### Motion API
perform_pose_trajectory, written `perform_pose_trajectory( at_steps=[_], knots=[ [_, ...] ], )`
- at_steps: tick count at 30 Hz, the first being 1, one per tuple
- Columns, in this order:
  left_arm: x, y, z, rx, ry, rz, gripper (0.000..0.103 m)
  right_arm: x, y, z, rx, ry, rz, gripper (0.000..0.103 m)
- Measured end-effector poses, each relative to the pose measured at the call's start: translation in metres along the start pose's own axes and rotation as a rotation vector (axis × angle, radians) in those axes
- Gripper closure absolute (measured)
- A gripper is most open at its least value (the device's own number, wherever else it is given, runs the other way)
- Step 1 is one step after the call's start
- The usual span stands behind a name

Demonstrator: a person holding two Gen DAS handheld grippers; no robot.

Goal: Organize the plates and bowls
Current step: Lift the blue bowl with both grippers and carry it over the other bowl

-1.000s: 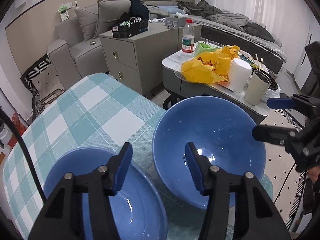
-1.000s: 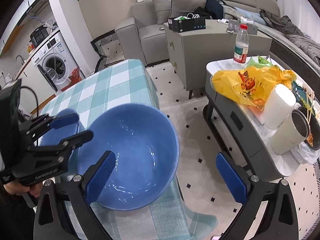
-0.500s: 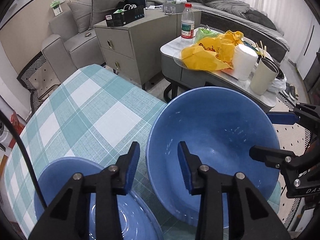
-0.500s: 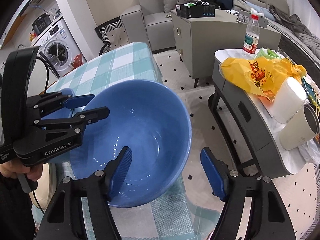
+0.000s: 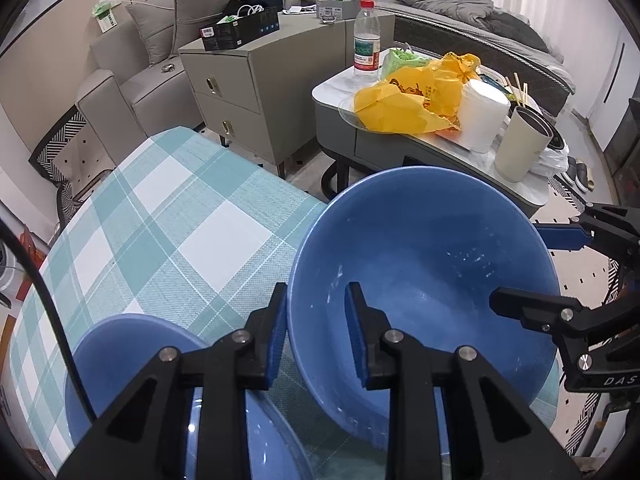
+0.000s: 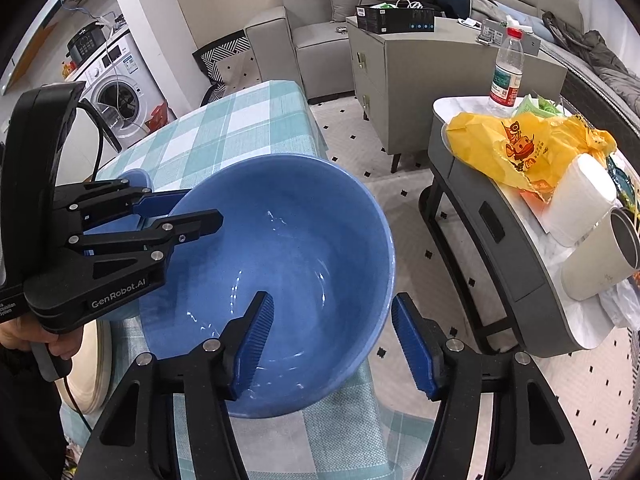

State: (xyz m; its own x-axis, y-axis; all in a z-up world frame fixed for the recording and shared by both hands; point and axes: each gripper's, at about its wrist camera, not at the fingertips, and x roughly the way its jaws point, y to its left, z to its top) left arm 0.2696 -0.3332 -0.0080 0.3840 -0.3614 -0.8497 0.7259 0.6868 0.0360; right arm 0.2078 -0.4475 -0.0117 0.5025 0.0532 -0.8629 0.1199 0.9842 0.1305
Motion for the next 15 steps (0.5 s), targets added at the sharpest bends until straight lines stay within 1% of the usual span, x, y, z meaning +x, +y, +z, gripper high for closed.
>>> perform_pose_trajectory(
  at_steps=[8,12,15],
  knots=[
    [-0.002,-0.010,-0.002,0.015,0.001,-0.002,0.076,-0.001,-0.006,-0.007,0.005,0.009,0.001,0.046],
    [0.001,-0.012,-0.005,0.010,0.016,-0.011,0.077,-0.002,-0.008,-0.010,0.005,0.015,0.002,0.048],
    [0.004,-0.014,-0.007,0.014,0.026,-0.007,0.077,-0.003,-0.009,-0.012,0.004,0.019,-0.003,0.053]
  ],
)
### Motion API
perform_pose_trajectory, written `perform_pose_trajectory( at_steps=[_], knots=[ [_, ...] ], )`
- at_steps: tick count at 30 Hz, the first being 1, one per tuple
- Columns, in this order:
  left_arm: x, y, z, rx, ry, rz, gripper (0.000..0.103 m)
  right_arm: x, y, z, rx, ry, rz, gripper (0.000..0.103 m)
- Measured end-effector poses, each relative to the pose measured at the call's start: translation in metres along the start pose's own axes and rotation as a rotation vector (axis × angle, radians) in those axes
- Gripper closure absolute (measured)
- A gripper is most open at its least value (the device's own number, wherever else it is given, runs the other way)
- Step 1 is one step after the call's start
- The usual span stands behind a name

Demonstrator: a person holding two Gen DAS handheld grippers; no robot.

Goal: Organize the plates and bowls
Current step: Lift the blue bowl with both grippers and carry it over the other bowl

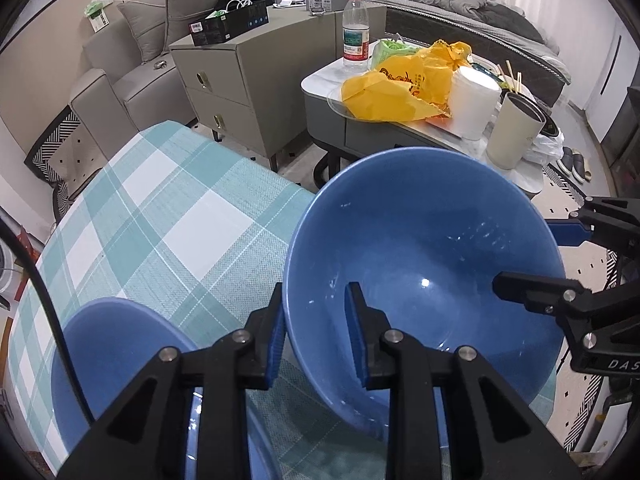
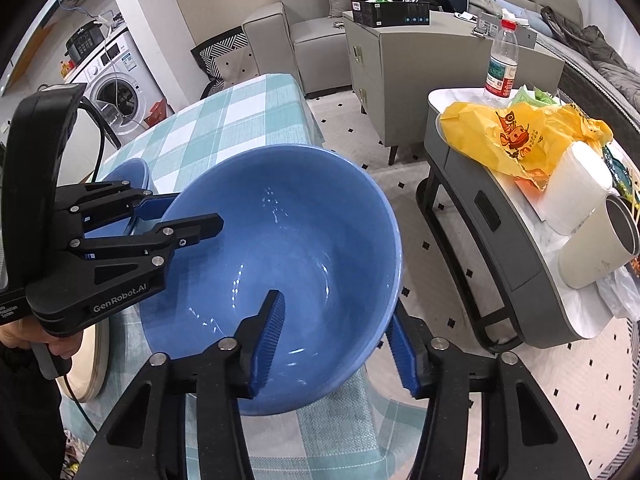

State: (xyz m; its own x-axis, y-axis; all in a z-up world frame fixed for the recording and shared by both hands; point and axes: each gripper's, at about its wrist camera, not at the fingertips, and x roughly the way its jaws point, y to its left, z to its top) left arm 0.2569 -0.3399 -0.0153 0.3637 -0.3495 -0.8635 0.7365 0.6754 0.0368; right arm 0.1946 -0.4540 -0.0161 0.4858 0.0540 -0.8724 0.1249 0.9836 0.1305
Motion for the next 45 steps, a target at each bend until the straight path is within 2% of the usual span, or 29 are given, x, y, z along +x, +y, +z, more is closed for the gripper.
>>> perform_pose_trajectory(
  at_steps=[5,12,18,23,45],
  knots=[
    [-0.001,-0.001,-0.002,-0.003,0.003,-0.006,0.076,-0.002,-0.003,-0.005,-0.002,0.007,-0.007,0.064],
    [0.000,-0.002,-0.002,-0.005,0.008,0.001,0.077,-0.005,-0.005,-0.007,0.002,0.009,-0.019,0.071],
    [-0.001,-0.001,-0.004,-0.019,-0.002,0.011,0.084,-0.006,-0.007,-0.009,0.010,0.000,-0.049,0.083],
    [-0.002,0.001,-0.004,-0.029,-0.006,0.019,0.088,-0.005,-0.006,-0.009,0.005,-0.002,-0.066,0.084],
    [-0.022,0.005,-0.003,-0.060,-0.057,0.025,0.089,-0.019,0.000,-0.004,-0.008,-0.040,-0.090,0.086]
  ],
)
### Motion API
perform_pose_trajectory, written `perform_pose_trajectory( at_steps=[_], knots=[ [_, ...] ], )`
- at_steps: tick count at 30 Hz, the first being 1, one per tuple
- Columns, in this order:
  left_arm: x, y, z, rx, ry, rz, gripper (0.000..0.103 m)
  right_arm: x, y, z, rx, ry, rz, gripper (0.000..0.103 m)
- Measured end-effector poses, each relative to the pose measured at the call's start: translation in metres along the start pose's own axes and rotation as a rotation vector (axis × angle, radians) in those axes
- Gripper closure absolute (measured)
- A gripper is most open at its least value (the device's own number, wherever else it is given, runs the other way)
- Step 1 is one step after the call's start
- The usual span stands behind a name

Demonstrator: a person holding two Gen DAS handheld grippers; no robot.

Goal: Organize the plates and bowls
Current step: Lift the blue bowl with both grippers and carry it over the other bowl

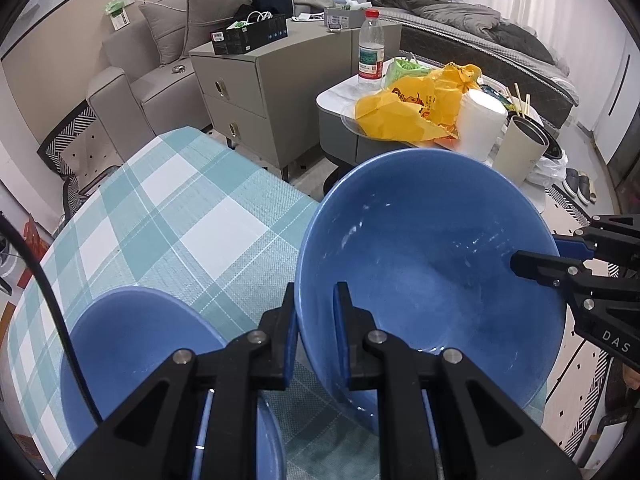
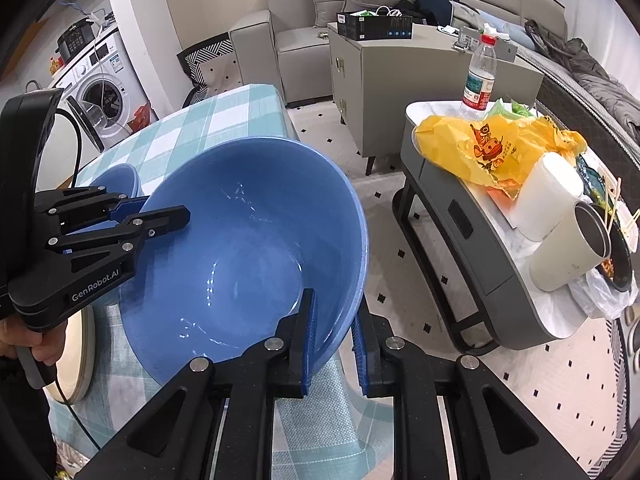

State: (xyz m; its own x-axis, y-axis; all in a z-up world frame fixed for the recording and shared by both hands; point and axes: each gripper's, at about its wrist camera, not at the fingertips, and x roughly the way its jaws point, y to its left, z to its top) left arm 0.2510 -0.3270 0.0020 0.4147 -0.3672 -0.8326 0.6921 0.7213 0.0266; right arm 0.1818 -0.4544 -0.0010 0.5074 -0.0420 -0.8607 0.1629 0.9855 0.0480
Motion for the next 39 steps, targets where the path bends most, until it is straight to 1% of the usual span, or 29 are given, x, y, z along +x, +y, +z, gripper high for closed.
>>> perform_pose_trajectory(
  at_steps=[16,27,39],
  knots=[
    [-0.032,0.004,0.001,-0.023,-0.073,0.017,0.089,-0.024,0.011,0.007,-0.027,-0.048,-0.021,0.086],
    [-0.056,0.004,0.004,-0.037,-0.127,0.025,0.089,-0.051,0.017,0.012,-0.047,-0.096,-0.039,0.086],
    [-0.089,0.014,0.003,-0.065,-0.192,0.048,0.089,-0.076,0.038,0.022,-0.085,-0.143,-0.043,0.086]
  ],
)
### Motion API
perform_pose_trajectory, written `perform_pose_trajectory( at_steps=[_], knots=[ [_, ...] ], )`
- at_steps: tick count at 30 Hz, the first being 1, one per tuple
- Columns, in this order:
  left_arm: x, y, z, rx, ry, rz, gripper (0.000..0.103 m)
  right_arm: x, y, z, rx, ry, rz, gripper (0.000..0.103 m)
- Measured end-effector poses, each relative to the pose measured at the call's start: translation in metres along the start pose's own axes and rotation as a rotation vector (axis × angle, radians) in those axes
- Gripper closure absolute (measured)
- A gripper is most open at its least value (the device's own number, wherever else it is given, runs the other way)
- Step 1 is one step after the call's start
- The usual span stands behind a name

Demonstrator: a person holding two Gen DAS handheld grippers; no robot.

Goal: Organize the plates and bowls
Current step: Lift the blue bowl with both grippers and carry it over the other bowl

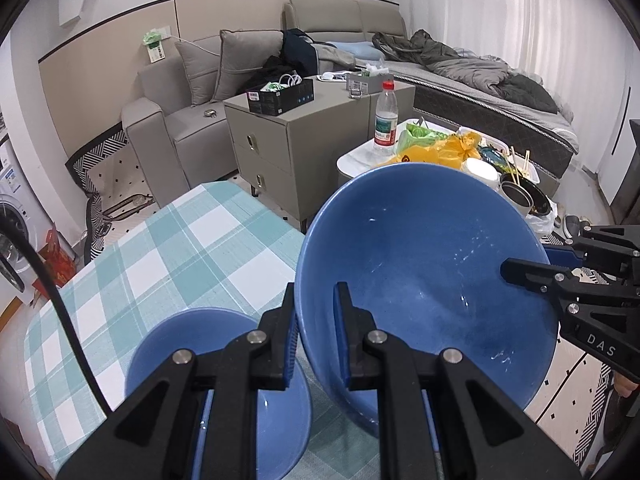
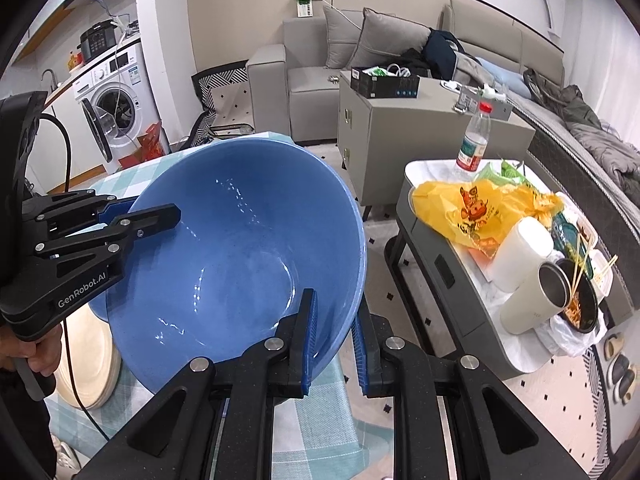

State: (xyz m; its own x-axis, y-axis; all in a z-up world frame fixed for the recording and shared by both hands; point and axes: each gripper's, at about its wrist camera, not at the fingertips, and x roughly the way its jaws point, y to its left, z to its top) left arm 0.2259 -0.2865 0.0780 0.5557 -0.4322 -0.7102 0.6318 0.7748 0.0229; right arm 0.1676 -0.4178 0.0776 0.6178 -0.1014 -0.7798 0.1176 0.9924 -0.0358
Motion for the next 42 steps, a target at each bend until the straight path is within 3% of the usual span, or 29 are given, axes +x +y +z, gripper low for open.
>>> perform_pose_trajectory(
  at_steps=[18,42],
  knots=[
    [-0.050,0.049,-0.011,-0.083,-0.070,0.083,0.089,-0.022,0.061,0.031,-0.090,-0.053,0.053,0.086],
    [-0.071,0.120,-0.055,-0.205,-0.052,0.227,0.089,0.012,0.151,0.050,-0.204,-0.033,0.176,0.086]
  ],
)
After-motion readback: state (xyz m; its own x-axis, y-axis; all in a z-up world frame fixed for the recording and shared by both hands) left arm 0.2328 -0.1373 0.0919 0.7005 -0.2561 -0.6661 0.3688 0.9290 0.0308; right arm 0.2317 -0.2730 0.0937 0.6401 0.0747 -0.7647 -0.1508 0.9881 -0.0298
